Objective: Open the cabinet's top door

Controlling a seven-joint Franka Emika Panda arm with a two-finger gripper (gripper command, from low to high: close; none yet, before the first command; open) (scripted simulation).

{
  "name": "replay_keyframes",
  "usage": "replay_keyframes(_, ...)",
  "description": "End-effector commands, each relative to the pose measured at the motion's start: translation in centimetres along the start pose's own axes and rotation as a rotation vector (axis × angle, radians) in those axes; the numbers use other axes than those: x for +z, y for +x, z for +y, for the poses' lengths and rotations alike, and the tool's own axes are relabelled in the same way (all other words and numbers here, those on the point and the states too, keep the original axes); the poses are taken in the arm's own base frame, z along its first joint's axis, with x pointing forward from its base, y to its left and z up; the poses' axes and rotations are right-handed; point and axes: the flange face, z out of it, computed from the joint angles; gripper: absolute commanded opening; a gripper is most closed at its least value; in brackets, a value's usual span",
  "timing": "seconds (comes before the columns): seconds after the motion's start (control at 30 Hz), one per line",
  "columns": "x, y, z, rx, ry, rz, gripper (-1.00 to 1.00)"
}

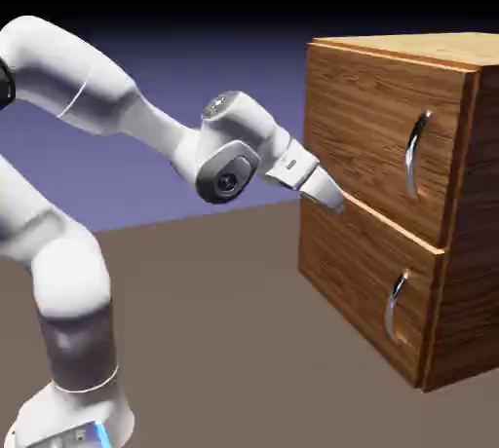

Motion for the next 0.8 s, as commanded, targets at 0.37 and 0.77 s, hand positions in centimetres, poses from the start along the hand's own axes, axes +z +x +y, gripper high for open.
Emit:
replay_keyframes(0.37, -7.3, 2.1, -3.8, -0.13, 0.139, 0.108, 1.0)
replay_keyframes(0.77, -12.4, 4.7, -3.2, -0.178, 0.257, 0.243, 1.0)
